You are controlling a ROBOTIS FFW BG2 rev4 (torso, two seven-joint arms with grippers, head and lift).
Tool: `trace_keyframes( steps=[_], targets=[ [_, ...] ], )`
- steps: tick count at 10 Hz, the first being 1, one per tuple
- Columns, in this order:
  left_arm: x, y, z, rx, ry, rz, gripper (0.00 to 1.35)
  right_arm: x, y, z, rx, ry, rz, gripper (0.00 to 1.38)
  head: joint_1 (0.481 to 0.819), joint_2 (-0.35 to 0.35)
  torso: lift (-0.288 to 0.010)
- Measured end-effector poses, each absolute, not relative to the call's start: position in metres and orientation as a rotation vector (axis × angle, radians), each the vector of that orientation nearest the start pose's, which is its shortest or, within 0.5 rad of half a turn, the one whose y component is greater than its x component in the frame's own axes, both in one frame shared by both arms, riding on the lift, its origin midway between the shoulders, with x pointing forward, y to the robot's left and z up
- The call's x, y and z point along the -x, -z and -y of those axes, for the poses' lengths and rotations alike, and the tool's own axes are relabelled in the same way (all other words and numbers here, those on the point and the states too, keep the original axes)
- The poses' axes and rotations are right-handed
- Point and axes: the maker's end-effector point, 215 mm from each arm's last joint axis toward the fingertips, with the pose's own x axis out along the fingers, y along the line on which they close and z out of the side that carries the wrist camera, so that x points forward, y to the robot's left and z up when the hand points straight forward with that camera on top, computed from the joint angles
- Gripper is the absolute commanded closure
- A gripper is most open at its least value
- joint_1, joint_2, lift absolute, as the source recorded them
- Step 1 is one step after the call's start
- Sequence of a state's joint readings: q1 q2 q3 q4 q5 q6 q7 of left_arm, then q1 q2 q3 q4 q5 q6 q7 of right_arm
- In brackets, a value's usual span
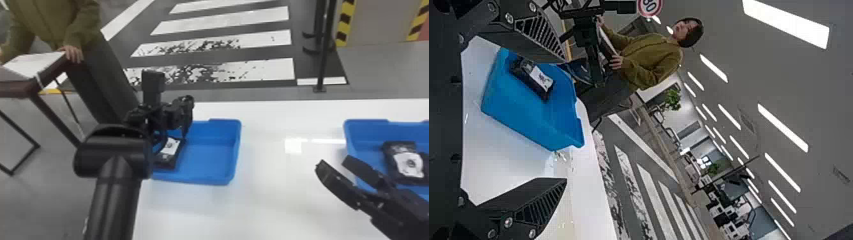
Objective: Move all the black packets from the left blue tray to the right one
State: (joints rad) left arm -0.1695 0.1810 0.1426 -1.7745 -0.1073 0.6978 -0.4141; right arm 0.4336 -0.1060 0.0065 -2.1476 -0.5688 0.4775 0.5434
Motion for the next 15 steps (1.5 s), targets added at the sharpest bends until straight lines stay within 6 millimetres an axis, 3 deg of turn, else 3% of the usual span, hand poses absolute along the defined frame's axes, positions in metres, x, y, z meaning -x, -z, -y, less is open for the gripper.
trace_keyframes(
  steps=[2, 4, 7, 10, 13, 15],
  targets=[
    [-0.604, 0.305, -0.249, 0.014, 0.309, -0.220, 1.21, -0.408, 0.308, 0.059, -0.493, -0.780, -0.203, 0.18, 0.695, 0.207, -0.140],
    [-0.587, 0.284, -0.193, 0.177, 0.418, -0.088, 1.21, -0.410, 0.302, 0.049, -0.463, -0.803, -0.193, 0.18, 0.695, 0.167, -0.140],
    [-0.562, 0.251, -0.135, 0.406, 0.531, 0.051, 1.21, -0.411, 0.297, 0.035, -0.420, -0.835, -0.196, 0.18, 0.695, 0.122, -0.140],
    [-0.542, 0.229, -0.094, 0.614, 0.622, 0.106, 1.21, -0.416, 0.292, 0.024, -0.350, -0.856, -0.197, 0.18, 0.695, 0.085, -0.140],
    [-0.523, 0.226, -0.048, 0.731, 0.713, 0.073, 1.21, -0.435, 0.289, 0.027, -0.288, -0.839, -0.181, 0.18, 0.695, 0.030, -0.140],
    [-0.513, 0.221, -0.029, 0.753, 0.760, 0.056, 1.21, -0.446, 0.293, 0.032, -0.261, -0.816, -0.183, 0.18, 0.695, -0.003, -0.140]
  ],
)
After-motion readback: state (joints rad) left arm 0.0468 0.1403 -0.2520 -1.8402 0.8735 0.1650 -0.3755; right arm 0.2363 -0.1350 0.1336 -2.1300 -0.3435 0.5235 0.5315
